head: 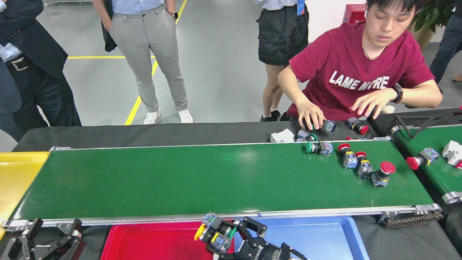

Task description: Pick switch part from conveyor to tray

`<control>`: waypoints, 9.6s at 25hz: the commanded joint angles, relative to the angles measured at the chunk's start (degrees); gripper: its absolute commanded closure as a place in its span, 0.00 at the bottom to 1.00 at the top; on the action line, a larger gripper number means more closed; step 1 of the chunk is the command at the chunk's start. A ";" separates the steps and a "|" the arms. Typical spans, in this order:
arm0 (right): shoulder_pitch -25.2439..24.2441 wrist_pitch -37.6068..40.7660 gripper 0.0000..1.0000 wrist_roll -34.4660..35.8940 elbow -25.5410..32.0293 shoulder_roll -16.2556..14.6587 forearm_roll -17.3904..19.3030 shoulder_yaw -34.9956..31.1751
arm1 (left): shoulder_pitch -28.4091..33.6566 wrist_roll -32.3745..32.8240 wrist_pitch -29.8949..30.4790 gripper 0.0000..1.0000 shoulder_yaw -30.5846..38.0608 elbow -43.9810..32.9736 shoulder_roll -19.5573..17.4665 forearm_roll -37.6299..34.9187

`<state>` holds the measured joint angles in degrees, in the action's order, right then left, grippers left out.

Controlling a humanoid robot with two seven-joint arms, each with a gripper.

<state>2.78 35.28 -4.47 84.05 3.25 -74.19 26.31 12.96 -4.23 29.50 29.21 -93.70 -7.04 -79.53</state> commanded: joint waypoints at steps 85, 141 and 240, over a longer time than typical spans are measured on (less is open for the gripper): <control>23.50 -36.42 0.92 3.59 -27.54 2.28 -2.72 -9.96 | -2.59 -0.26 -0.50 0.00 -3.64 -0.96 -0.51 -0.36; 2.23 -36.59 0.03 1.31 8.67 -2.55 0.88 -22.88 | -1.89 2.82 -2.52 0.00 -5.30 -2.46 1.07 -0.54; -1.03 6.38 0.04 -7.48 6.92 -15.91 21.98 -35.80 | -11.12 7.65 -7.09 0.00 -6.97 2.90 5.90 -11.09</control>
<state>0.17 43.46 -11.92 90.64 -12.55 -52.25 -8.93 3.64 1.43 23.20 22.38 -91.61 -0.62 -90.40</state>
